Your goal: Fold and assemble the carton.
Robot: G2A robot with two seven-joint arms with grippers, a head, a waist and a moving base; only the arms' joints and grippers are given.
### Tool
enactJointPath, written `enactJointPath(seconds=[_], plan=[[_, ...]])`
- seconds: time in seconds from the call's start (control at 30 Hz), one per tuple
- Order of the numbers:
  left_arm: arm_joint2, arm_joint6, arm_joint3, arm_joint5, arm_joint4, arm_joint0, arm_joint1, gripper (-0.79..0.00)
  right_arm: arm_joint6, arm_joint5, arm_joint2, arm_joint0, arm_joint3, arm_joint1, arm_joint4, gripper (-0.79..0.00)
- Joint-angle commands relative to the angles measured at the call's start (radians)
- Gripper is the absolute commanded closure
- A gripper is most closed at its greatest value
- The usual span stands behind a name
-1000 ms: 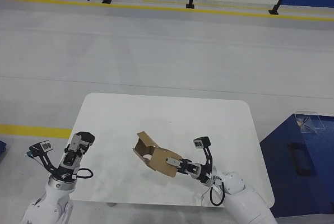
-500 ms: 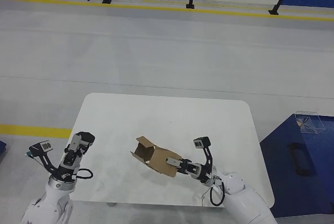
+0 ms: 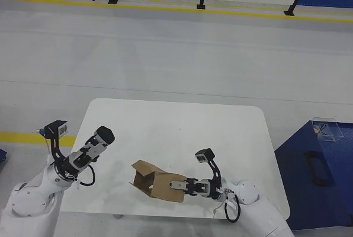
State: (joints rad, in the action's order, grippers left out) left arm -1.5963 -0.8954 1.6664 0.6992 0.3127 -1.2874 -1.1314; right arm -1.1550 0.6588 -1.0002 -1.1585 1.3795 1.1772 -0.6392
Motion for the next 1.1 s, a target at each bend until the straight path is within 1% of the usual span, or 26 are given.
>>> enactJointPath(seconds=[0.0,0.1,0.2,0.33,0.47,0.57,0.73,0.9,1.0,1.07], plan=[[0.041,-0.168,-0.037,-0.040,0.088,0.062,0.007,-0.785,-0.037,-0.031,-0.004,-0.005,0.013,-0.004,-0.018,0.000],[0.101,-0.308,-0.074,-0.112,0.186,0.126,0.010,-0.785,-0.079,-0.073,-0.019,-0.019,0.038,-0.013,-0.049,0.000],[0.155,-0.402,-0.097,-0.177,0.198,0.174,0.013,-0.785,-0.109,-0.103,-0.048,-0.029,0.056,-0.022,-0.081,0.000],[0.233,-0.454,-0.128,-0.228,0.228,0.213,0.008,-0.785,-0.137,-0.131,-0.087,-0.044,0.084,-0.033,-0.120,0.000],[0.297,-0.440,-0.168,-0.226,0.197,0.245,0.000,-0.785,-0.157,-0.151,-0.119,-0.064,0.115,-0.041,-0.150,0.000],[0.338,-0.445,-0.176,-0.239,0.236,0.256,-0.006,-0.785,-0.161,-0.155,-0.142,-0.076,0.131,-0.047,-0.158,0.000],[0.359,-0.490,-0.173,-0.270,0.292,0.261,-0.006,-0.785,-0.150,-0.144,-0.172,-0.088,0.144,-0.050,-0.180,0.000],[0.351,-0.507,-0.160,-0.282,0.330,0.245,-0.001,-0.785,-0.148,-0.142,-0.192,-0.091,0.139,-0.051,-0.216,0.000],[0.336,-0.494,-0.137,-0.268,0.339,0.228,0.002,-0.785,-0.149,-0.143,-0.190,-0.092,0.139,-0.050,-0.214,0.000],[0.316,-0.449,-0.104,-0.224,0.345,0.205,0.004,-0.785,-0.149,-0.143,-0.190,-0.092,0.139,-0.050,-0.214,0.000]])
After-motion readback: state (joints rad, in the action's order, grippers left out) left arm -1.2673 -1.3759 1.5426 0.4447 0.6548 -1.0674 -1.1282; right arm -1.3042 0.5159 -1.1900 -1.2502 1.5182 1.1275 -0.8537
